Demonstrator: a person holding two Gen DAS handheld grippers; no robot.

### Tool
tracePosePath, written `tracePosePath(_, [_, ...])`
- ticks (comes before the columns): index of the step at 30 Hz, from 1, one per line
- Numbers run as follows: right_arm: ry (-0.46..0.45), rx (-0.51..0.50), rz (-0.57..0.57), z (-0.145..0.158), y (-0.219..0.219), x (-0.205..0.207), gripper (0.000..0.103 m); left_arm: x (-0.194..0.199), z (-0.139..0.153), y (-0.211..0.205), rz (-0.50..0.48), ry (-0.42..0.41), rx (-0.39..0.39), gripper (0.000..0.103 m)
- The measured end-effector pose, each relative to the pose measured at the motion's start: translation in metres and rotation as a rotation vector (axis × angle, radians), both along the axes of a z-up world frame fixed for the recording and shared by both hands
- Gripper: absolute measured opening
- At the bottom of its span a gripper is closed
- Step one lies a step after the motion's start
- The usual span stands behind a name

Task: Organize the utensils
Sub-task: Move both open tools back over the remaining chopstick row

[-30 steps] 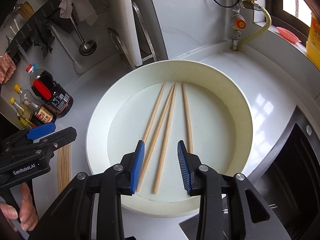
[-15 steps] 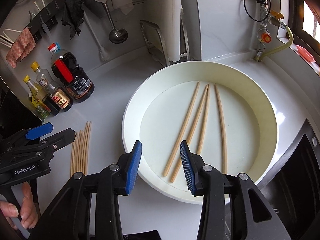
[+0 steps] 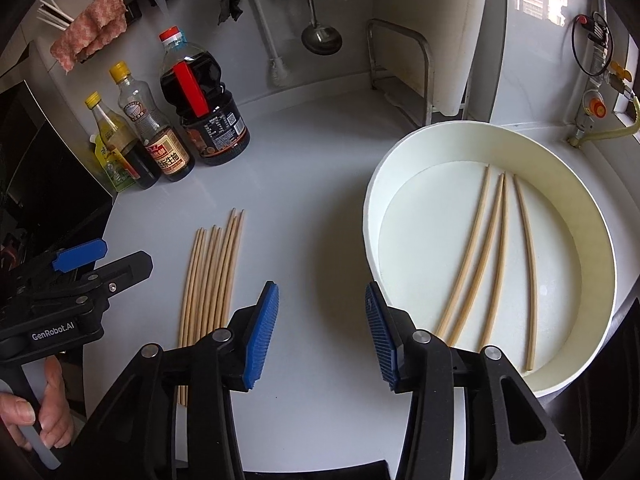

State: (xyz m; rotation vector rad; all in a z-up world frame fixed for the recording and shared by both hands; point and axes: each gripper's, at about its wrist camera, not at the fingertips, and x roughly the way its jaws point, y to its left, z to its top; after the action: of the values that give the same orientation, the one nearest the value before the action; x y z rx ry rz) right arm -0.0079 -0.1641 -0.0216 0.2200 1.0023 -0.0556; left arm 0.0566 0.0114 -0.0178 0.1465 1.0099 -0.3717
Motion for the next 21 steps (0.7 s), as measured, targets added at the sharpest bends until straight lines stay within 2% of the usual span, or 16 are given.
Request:
tracePosePath(11, [0.006,0.007,0.058,-0.006,0.033,0.014,0.046,0.009,-0.010,0.041,0.071,0.014,0.006,0.085])
tracePosePath(21, [0.064,0.030,0.109,-0.034,0.057,0.020,0.046,0.015,-0.037,0.053,0.077,0.064,0.023,0.085])
